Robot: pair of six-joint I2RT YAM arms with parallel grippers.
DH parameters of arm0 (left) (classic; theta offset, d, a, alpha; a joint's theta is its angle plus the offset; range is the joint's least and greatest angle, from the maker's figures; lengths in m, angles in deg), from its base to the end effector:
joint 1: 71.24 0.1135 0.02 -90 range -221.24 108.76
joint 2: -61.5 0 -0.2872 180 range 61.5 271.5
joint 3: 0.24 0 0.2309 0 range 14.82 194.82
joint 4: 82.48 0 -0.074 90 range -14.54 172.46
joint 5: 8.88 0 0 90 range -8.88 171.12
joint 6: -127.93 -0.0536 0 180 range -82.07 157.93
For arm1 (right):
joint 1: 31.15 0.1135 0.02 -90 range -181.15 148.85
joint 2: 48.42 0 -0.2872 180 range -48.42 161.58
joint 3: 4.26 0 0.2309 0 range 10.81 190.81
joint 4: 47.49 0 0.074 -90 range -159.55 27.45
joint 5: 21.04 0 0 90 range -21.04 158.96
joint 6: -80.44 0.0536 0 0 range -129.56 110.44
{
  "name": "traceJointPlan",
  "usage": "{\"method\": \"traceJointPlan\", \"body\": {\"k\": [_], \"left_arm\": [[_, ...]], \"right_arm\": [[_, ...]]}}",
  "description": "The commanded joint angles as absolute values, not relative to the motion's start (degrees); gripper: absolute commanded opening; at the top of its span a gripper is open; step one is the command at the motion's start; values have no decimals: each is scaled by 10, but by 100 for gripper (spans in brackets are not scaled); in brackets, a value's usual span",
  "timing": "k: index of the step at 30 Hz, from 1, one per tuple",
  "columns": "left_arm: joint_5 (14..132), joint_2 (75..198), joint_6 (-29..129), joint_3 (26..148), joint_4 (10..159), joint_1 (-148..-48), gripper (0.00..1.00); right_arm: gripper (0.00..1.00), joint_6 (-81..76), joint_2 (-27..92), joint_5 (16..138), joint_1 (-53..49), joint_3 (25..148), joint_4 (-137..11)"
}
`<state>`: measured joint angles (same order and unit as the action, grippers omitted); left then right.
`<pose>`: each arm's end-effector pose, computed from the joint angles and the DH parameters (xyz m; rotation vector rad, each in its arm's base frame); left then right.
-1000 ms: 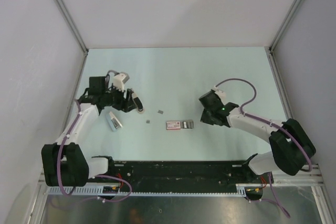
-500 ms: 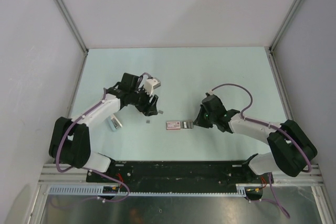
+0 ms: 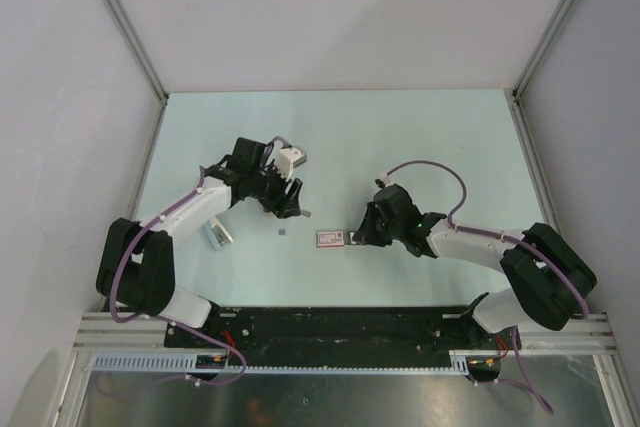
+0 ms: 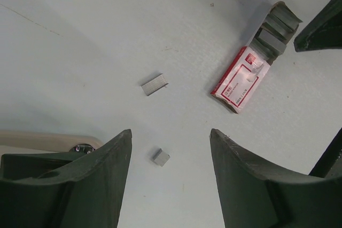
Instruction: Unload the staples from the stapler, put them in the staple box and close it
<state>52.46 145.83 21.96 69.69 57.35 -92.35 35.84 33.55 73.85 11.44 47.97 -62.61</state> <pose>0.2570 -0.1268 0.2433 0.9764 2.2775 -0.6656 0.1962 0.1865 0.1935 0.0170 2.5142 0.8030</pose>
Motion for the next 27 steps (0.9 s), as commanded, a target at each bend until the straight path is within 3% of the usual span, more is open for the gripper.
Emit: {"method": "traceJointPlan", "body": {"k": [1, 27], "left_arm": [[527, 1440, 220, 709, 587, -926, 65], [538, 1416, 209, 692, 590, -925, 66]], "right_arm": [[0, 353, 325, 737, 134, 483, -632], [0, 331, 359, 743, 135, 491, -658]]}}
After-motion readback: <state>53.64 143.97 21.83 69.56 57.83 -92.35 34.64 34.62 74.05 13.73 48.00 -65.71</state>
